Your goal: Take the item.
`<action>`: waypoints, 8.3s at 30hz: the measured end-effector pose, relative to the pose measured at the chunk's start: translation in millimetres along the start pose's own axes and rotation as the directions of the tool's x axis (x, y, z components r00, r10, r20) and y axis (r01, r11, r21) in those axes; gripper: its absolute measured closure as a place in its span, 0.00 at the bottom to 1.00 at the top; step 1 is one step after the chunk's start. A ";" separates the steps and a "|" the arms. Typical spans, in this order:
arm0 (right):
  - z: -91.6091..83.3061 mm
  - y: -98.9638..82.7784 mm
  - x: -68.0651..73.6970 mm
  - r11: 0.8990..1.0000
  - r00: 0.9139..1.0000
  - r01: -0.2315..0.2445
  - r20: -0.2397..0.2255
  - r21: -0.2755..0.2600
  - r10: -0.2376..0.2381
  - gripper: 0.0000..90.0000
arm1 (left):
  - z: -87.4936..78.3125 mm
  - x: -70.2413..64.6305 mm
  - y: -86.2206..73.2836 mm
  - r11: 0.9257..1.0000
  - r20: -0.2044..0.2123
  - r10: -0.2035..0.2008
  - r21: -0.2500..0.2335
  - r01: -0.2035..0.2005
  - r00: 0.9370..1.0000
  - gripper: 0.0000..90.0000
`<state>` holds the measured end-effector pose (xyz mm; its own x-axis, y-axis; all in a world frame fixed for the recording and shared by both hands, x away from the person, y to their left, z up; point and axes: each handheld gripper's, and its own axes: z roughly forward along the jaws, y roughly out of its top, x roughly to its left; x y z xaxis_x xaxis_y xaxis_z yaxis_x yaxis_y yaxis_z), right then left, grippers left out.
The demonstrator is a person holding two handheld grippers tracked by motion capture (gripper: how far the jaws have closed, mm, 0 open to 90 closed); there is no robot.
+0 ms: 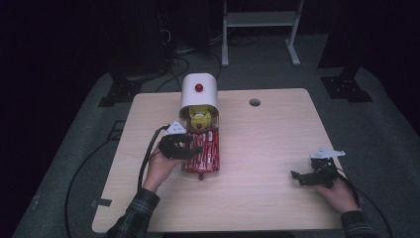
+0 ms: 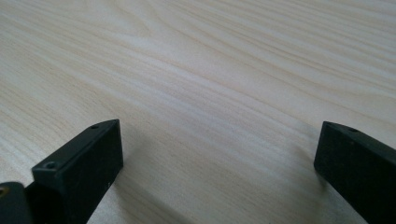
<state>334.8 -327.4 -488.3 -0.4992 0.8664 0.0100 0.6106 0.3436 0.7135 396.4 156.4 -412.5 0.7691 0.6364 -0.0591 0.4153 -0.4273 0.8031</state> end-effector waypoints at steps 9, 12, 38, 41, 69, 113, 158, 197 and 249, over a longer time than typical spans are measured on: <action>0.0 0.0 0.0 1.000 1.000 0.000 0.000 0.000 0.000 0.00 | 5.1 -1.6 -1.9 1.000 0.002 0.003 0.018 -0.003 1.000 0.44; 0.0 0.0 0.0 1.000 1.000 0.000 0.000 0.000 0.000 0.00 | 6.5 -2.3 -2.3 1.000 0.003 0.001 0.023 -0.002 1.000 0.46; 0.0 0.0 0.0 1.000 1.000 0.000 0.000 0.000 0.000 0.01 | 9.2 -1.4 -4.6 0.995 0.041 -0.070 0.069 0.067 0.997 0.73; 0.0 0.0 0.0 1.000 1.000 0.000 0.000 0.000 0.000 0.00 | 8.9 -1.1 -4.6 0.994 0.044 -0.078 0.077 0.074 0.996 0.79; 0.0 0.0 0.0 1.000 1.000 0.000 0.000 0.000 0.000 0.01 | -5.2 -0.5 -1.5 0.996 0.069 -0.076 0.058 0.072 0.995 0.98; 0.0 0.0 0.0 1.000 1.000 0.000 0.000 0.000 0.000 0.01 | -35.2 2.8 1.9 0.995 0.110 -0.088 0.047 0.084 0.990 0.98; 0.0 0.0 0.0 1.000 1.000 0.000 0.000 0.000 0.000 0.00 | -68.8 25.7 -10.6 0.990 0.054 -0.142 0.008 0.142 0.988 0.98; 0.0 0.0 0.0 1.000 1.000 0.000 0.000 0.000 0.000 0.00 | -75.2 55.1 -32.2 0.977 -0.018 -0.212 0.021 0.212 0.977 0.98; 0.0 0.0 0.1 1.000 1.000 0.000 0.000 0.000 0.000 0.00 | -21.3 61.4 -55.1 0.951 -0.096 -0.202 0.218 0.218 0.975 0.98</action>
<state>334.7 -327.4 -488.3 -0.4997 0.8661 0.0101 0.6104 0.3438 0.7136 410.4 232.7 -447.8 0.6192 0.7682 -0.1626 0.6690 -0.4076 0.6215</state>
